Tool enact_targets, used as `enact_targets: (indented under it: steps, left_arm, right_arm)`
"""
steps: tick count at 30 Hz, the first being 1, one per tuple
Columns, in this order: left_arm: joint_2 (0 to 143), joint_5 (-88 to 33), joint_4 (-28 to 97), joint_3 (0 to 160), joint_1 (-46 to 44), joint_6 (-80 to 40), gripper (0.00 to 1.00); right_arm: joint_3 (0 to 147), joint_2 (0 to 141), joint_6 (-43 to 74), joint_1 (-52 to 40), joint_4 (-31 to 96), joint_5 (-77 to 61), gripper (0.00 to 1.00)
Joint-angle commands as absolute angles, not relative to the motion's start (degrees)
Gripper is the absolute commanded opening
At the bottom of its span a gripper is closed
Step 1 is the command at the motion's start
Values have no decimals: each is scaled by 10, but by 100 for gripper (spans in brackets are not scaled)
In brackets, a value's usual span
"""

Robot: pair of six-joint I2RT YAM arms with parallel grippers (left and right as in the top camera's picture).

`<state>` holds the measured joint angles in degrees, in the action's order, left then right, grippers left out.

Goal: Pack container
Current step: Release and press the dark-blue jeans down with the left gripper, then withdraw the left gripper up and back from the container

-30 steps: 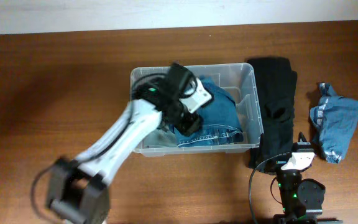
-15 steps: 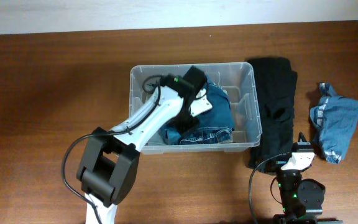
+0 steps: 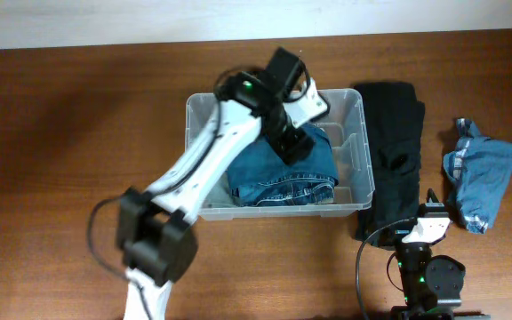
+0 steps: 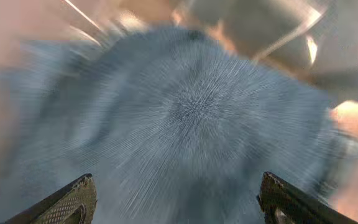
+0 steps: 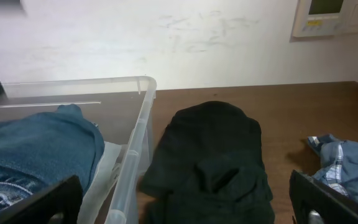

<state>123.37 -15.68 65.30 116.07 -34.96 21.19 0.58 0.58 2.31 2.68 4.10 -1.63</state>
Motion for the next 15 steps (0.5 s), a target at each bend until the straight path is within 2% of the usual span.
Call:
enact_targets:
  steps: [1,4,8,15]
  left_arm:
    - [1334,-251,660,1142,-353,200,84]
    - [1380,-260,661,1145,-350,163,81]
    - [1373,-252,673,1185,-330,159,76]
    - [1358,-237,835,1419,-273,183,77]
  right_arm:
    - [3,2,19,26,43,-19,98]
    - [3,2,19,26,43,-19,98]
    - [3,2,19,26,43,-19,98]
    - [3,2,19,26,43,-19,99]
